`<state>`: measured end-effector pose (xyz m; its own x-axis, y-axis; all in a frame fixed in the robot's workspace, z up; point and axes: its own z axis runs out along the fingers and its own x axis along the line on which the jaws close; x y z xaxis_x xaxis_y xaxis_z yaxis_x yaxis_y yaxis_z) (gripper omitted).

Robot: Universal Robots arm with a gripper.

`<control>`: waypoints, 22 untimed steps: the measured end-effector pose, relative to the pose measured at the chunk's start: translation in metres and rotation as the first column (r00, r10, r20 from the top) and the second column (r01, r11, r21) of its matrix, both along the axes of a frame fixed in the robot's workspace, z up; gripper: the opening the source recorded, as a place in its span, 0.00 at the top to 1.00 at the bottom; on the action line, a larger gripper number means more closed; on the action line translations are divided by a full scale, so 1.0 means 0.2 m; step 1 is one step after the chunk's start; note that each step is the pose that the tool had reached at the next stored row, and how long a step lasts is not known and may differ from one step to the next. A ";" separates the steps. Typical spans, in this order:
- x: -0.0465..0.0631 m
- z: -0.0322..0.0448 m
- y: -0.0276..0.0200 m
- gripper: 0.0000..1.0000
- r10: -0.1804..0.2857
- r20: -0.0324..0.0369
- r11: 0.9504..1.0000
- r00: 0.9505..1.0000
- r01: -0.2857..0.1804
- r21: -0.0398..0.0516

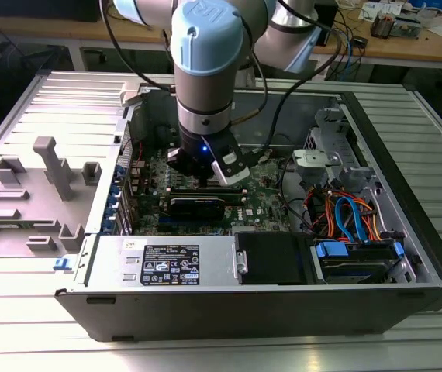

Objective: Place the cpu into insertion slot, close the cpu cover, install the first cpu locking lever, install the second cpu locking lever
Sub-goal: 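Install the second cpu locking lever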

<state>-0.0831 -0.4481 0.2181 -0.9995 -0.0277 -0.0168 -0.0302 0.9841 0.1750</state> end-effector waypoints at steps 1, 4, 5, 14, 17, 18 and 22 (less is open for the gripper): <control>-0.02 -0.004 -0.009 0.89 0.001 0.000 1.000 1.000 -0.001 0.003; -0.05 -0.009 -0.017 0.89 0.002 0.000 1.000 1.000 -0.002 0.020; -0.07 -0.010 -0.018 0.89 0.003 0.000 1.000 1.000 -0.003 0.026; -0.08 -0.029 -0.018 0.89 0.004 0.000 0.999 1.000 -0.004 0.036; -0.08 -0.029 -0.018 0.89 0.004 0.000 0.999 1.000 -0.004 0.037; -0.08 -0.031 -0.018 0.89 0.004 0.000 0.999 1.000 -0.004 0.038; -0.09 -0.043 -0.018 0.89 0.004 0.000 0.999 1.000 -0.004 0.042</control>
